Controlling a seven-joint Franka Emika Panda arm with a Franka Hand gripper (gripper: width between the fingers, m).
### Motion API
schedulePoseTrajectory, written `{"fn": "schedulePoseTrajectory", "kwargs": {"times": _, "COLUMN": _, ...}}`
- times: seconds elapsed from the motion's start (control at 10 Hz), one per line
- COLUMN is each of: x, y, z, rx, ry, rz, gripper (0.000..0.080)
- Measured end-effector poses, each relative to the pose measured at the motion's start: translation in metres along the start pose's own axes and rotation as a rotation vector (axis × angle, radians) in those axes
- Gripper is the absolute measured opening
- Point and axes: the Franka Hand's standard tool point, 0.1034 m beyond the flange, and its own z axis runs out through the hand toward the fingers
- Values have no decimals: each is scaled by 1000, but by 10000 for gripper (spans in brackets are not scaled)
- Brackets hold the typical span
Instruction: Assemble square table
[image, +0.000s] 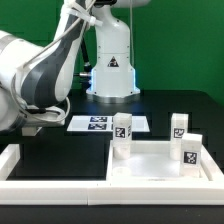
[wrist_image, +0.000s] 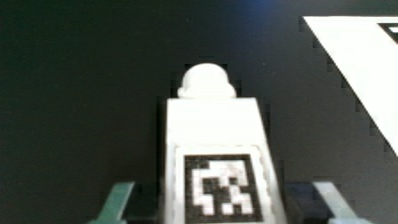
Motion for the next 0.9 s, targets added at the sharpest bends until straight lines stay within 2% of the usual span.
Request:
{"fn": "schedulePoseTrajectory", "kwargs": {"times": 0.2, "x": -1, "y": -2, "z": -2, "rx": 0, "ry": 0, "rz": -2, "gripper": 289}}
{"fn": "schedulePoseTrajectory", "kwargs": {"times": 0.3, "x": -11, "y": -13, "z": -15, "rx": 9, "ry": -11, "rz": -14, "gripper": 290}}
{"fn": "schedulePoseTrajectory", "kwargs": {"times": 0.4, "x": -30, "y": -25, "z": -37, "rx": 29, "ry": -10, "rz": -29, "gripper": 290}}
{"fn": "schedulePoseTrajectory", "kwargs": {"times": 0.5, "x": -43, "y": -33, "z": -52, "rx": 44, "ry": 3, "rz": -31, "gripper": 290}}
{"fn": "schedulePoseTrajectory", "kwargs": {"times": 0.6, "x": -53, "y": -38, "z": -61, "rx": 54, "ry": 10, "rz": -27, "gripper": 290}}
{"fn": "schedulePoseTrajectory", "kwargs": {"times": 0.9, "x": -45, "y": -31, "z": -64, "rx": 27, "ry": 166, "rz": -32, "gripper": 290}}
